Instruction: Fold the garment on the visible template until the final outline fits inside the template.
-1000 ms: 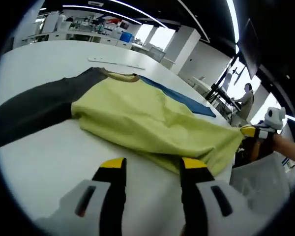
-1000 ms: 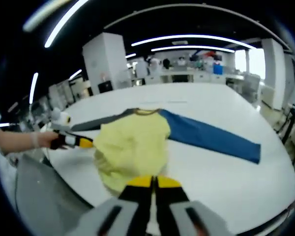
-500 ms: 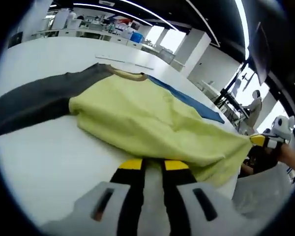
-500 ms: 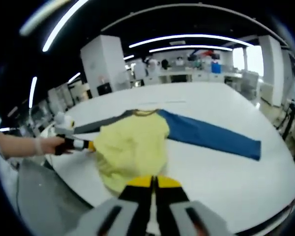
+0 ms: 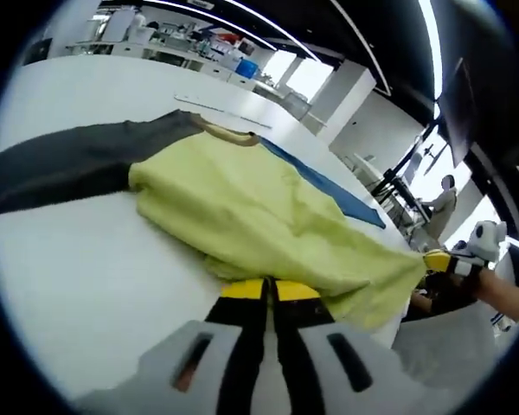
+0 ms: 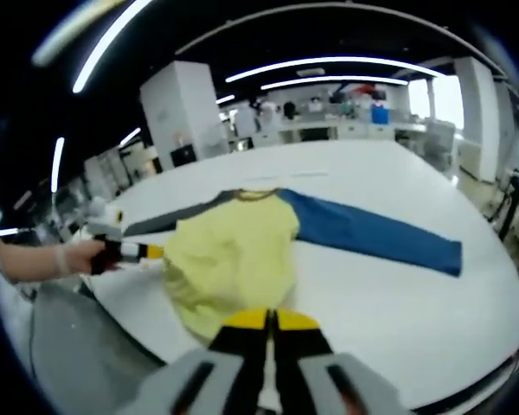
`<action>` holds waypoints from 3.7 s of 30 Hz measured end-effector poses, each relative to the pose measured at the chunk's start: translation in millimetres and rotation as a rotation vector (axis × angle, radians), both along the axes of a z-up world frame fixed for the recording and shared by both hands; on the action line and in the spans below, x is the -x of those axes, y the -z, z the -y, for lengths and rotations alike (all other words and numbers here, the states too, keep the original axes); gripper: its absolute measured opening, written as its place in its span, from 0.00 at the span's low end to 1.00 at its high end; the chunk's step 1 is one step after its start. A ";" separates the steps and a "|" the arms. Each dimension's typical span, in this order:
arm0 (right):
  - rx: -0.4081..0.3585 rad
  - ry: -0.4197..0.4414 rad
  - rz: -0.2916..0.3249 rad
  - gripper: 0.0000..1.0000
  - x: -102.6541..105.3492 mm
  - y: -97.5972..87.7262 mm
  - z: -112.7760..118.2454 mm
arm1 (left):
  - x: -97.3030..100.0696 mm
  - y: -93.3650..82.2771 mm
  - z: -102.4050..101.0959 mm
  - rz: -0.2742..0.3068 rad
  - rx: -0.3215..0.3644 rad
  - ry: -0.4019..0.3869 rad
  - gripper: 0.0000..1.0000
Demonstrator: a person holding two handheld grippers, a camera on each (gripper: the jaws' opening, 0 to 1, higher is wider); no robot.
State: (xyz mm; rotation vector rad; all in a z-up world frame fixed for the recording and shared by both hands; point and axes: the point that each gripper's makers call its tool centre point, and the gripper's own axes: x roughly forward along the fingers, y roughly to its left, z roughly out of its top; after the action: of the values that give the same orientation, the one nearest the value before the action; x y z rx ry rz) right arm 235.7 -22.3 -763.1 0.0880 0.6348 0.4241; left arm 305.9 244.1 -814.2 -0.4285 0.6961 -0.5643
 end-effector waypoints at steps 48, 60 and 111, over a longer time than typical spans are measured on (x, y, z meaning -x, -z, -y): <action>-0.032 0.053 -0.046 0.00 7.2 15.4 3.7 | -40.2 -18.1 48.2 0.151 -0.095 0.207 0.04; -0.033 0.052 -0.054 0.00 9.3 17.0 2.9 | -29.7 -32.5 33.1 0.203 -0.092 0.226 0.30; -0.030 0.056 -0.075 0.00 13.5 19.4 2.8 | -70.9 -2.4 9.2 -0.092 0.268 -0.051 0.00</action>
State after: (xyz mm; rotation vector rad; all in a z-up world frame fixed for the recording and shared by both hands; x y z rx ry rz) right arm 222.2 -25.1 -782.5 0.1503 0.6981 0.3780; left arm 376.8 234.9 -811.8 -0.7244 0.6979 -0.5950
